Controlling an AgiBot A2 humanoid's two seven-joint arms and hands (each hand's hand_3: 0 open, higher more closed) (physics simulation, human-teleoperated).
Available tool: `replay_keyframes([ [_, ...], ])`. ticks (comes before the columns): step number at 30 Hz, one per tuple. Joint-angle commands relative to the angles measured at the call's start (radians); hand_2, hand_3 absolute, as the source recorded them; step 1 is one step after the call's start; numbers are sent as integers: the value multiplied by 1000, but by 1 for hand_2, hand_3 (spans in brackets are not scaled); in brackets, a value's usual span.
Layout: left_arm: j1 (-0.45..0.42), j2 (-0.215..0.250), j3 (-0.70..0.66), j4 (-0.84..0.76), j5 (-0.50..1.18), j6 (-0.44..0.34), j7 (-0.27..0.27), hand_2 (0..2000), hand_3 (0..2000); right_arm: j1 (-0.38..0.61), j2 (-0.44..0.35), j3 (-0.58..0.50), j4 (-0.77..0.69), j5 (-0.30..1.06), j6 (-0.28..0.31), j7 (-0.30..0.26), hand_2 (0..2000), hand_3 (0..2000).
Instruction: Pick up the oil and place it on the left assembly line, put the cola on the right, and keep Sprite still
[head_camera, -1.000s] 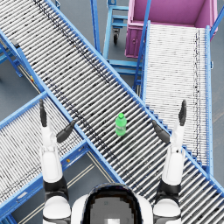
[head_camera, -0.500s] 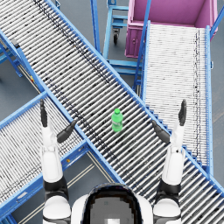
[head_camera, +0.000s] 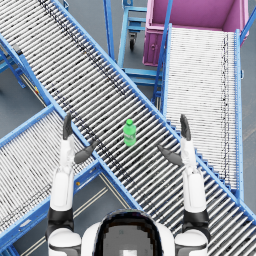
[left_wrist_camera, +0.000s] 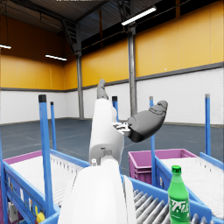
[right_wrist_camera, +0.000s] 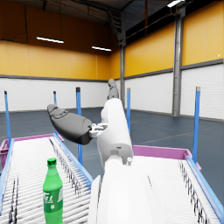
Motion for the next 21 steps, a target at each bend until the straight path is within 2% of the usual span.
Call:
replay_keyframes([
  [1, -10, -6, 12, 6, -23, 4, 4, 0, 0, -5, 7, 14, -4, -19, 4, -4, 0, 0],
  [8, -83, -54, 104, 48, -194, 35, 35, 0, 0, -46, 55, 120, -33, -163, 35, -35, 0, 0],
  [21, -94, -61, 119, 55, -222, 40, 40, 0, 0, -52, 62, 138, -38, -186, 39, -40, 0, 0],
])
